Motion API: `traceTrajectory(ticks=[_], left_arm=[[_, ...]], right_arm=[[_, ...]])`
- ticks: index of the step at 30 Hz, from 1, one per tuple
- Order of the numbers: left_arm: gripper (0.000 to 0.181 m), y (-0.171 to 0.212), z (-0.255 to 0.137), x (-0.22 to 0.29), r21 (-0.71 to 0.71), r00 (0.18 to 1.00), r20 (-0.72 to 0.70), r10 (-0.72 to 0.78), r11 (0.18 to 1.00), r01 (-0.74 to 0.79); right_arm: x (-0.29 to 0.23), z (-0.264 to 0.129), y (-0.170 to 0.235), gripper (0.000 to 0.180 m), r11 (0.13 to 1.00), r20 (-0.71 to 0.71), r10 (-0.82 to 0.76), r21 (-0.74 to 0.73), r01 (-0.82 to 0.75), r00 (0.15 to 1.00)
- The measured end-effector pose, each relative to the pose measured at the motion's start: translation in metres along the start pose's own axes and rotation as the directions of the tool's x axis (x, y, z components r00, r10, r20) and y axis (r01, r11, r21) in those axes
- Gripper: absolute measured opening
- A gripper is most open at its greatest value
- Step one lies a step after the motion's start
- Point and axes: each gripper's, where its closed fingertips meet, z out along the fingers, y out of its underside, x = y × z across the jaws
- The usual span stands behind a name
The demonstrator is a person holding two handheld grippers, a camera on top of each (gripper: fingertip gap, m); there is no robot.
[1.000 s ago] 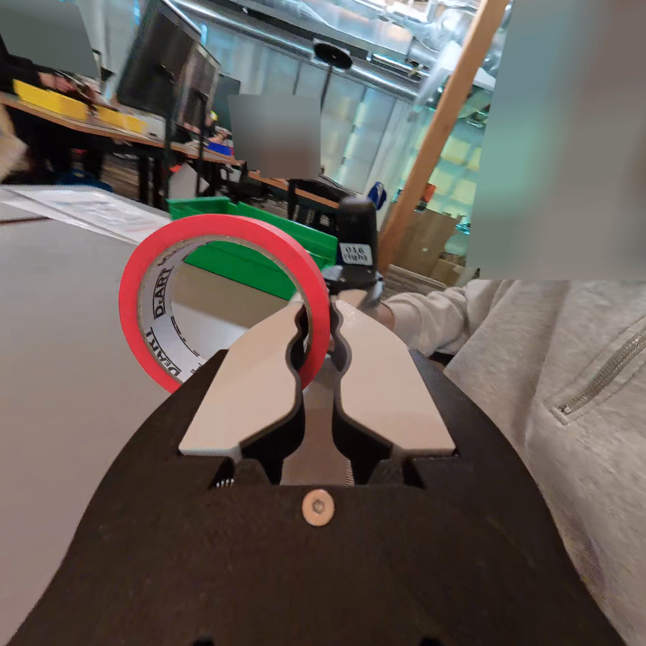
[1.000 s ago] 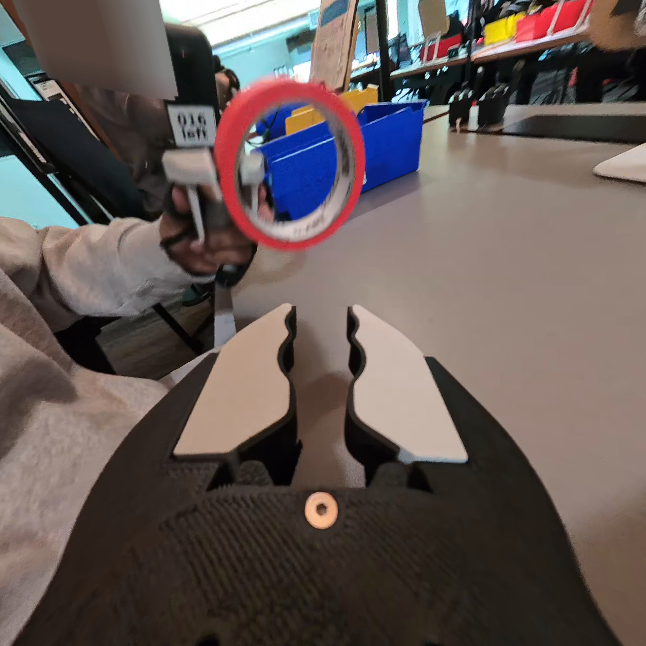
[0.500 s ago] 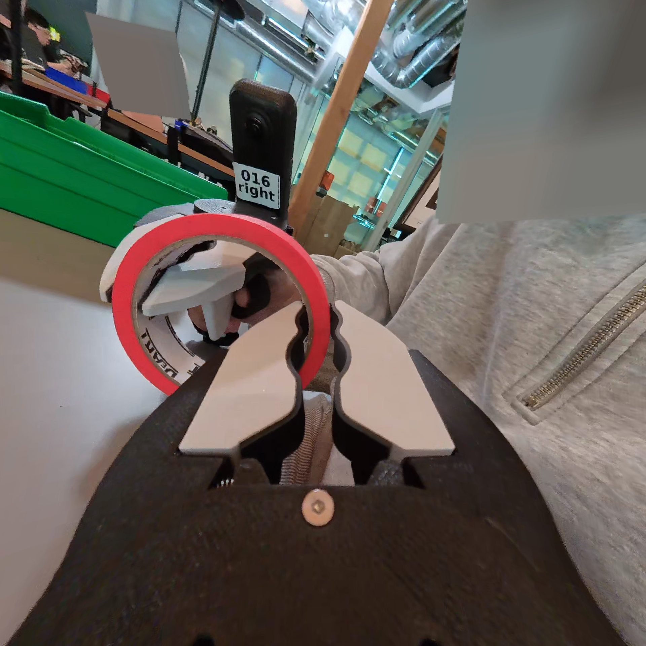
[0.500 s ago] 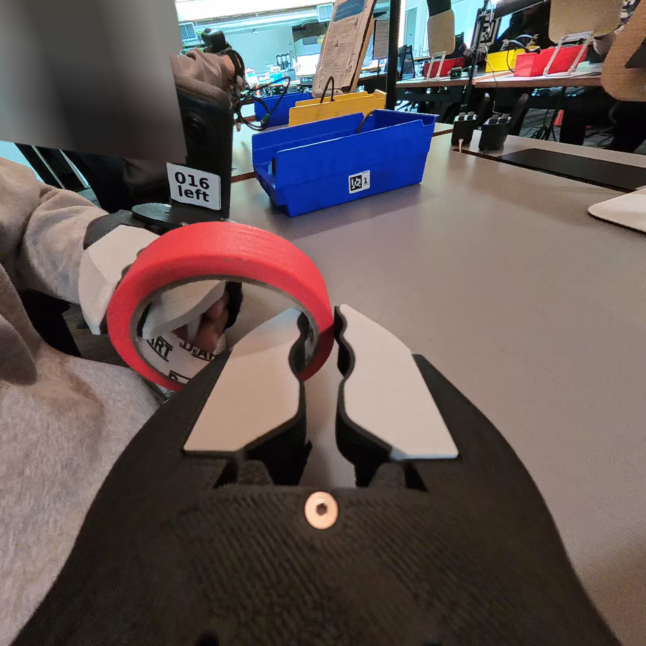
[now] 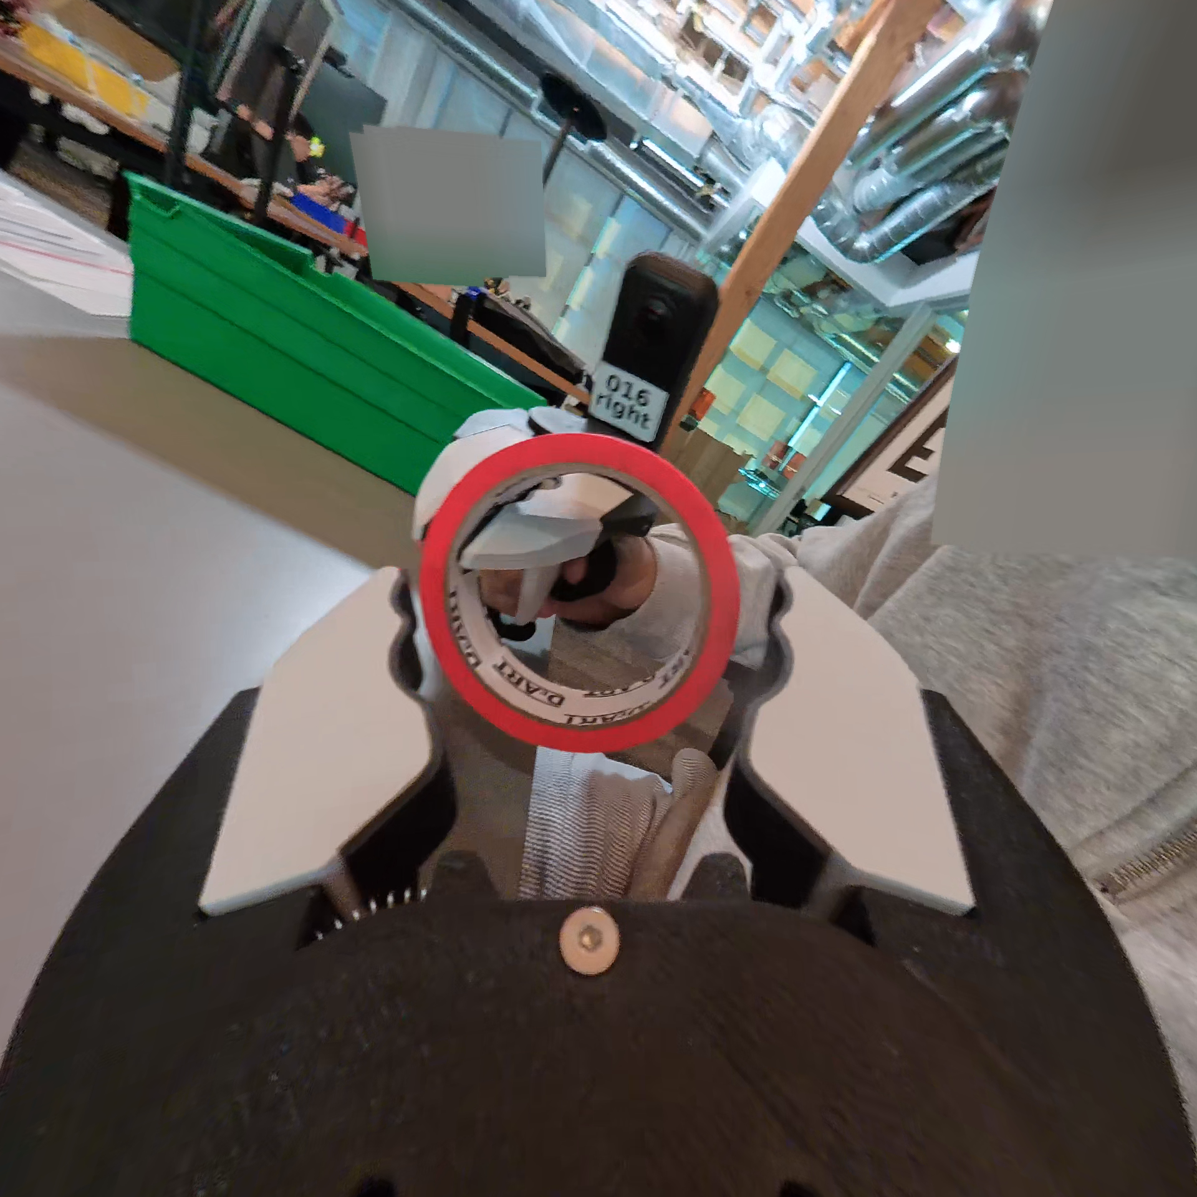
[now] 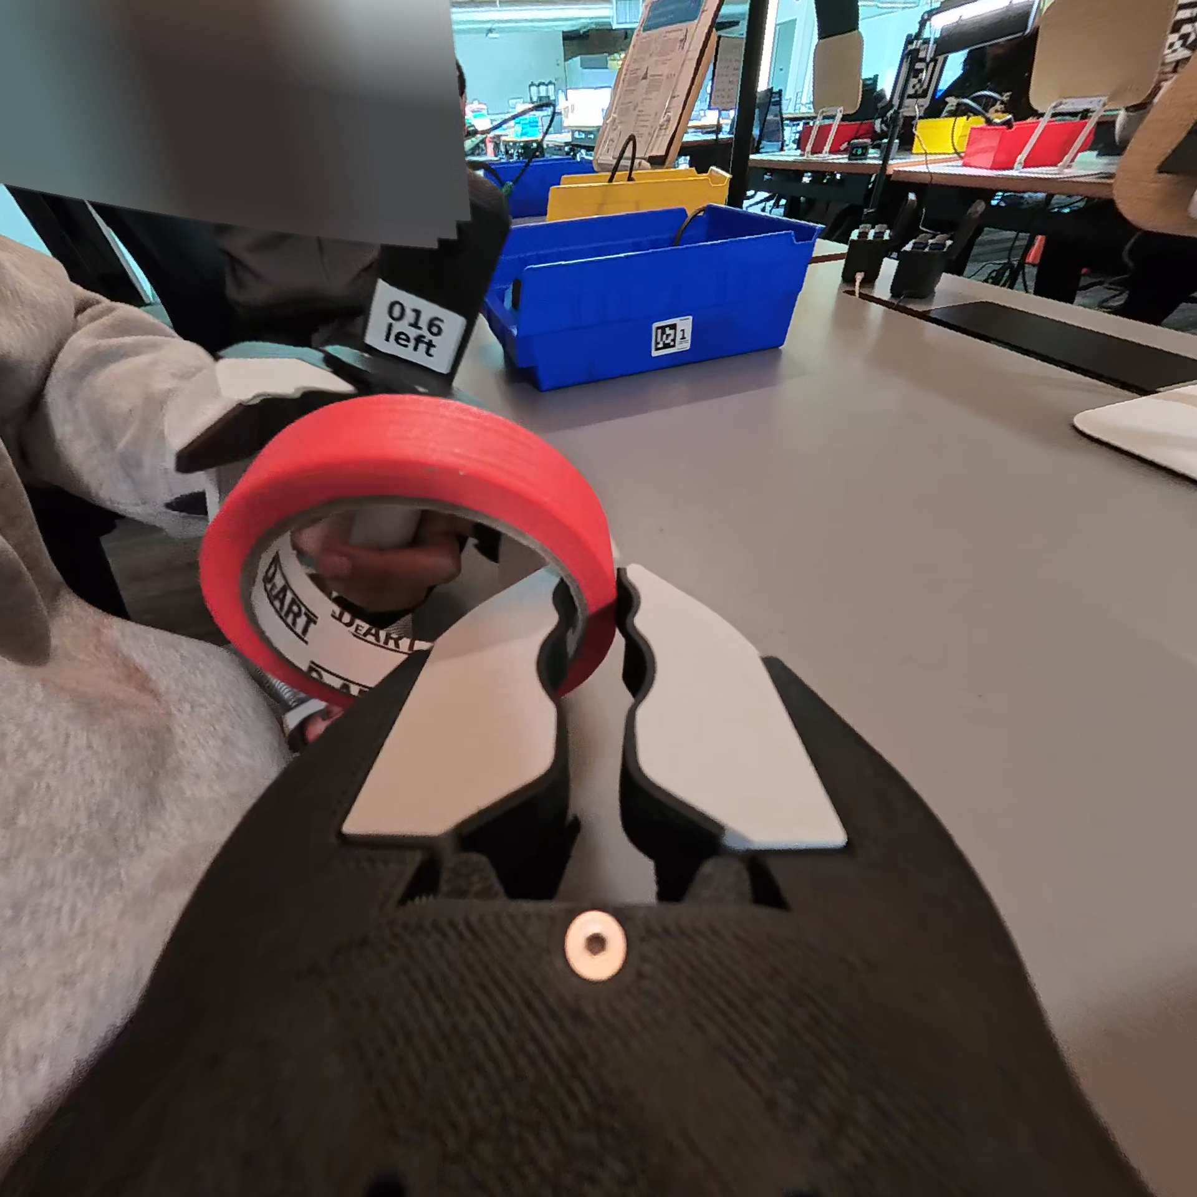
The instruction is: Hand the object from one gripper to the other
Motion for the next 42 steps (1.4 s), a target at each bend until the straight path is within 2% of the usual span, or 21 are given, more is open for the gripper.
traceTrajectory(ticks=[4, 8, 11, 16, 22, 24, 26, 38, 42], left_arm=[[0.138, 0.021, 0.008, -0.006, -0.098, 0.999, 0.02, -0.044, 0.994, 0.046], [0.146, 0.042, 0.018, 0.006, -0.203, 0.999, -0.018, -0.028, 0.979, 0.024], [0.143, 0.051, 0.022, 0.013, -0.236, 0.998, -0.04, -0.052, 0.971, 0.041], [0.132, 0.047, 0.022, 0.016, -0.21, 0.985, -0.077, -0.153, 0.968, 0.134], [0.126, 0.046, 0.019, 0.017, -0.215, 0.982, -0.089, -0.168, 0.966, 0.146], [0.122, 0.046, 0.019, 0.015, -0.217, 0.982, -0.085, -0.171, 0.965, 0.149], [0.122, 0.044, 0.018, 0.014, -0.207, 0.981, -0.085, -0.175, 0.966, 0.155], [0.12, 0.034, 0.014, 0.008, -0.169, 0.983, -0.073, -0.169, 0.973, 0.155], [0.12, 0.033, 0.014, 0.007, -0.16, 0.978, -0.076, -0.193, 0.971, 0.18]], right_arm=[[-0.008, -0.001, 0.0, 0.012, 1.0, 0.038, -0.027, -0.006, 0.027, 0.999], [-0.017, 0.003, 0.002, 0.012, 0.998, 0.062, -0.058, -0.026, 0.06, 0.996], [-0.023, 0.006, 0.004, 0.012, 0.996, 0.075, -0.083, -0.038, 0.086, 0.994], [-0.029, 0.01, 0.007, 0.013, 0.994, 0.085, -0.095, -0.052, 0.1, 0.992], [-0.03, 0.011, 0.006, 0.014, 0.998, 0.099, -0.051, -0.04, 0.055, 0.994], [-0.027, 0.011, 0.005, 0.026, 0.999, 0.093, -0.033, -0.037, 0.036, 0.995], [-0.024, 0.011, 0.004, 0.033, 0.999, 0.08, -0.016, -0.032, 0.018, 0.997], [-0.019, 0.01, 0.003, 0.04, 1.0, 0.059, -0.004, -0.025, 0.006, 0.998], [-0.015, 0.008, 0.001, 0.043, 0.998, 0.017, -0.061, -0.021, 0.061, 0.998]])
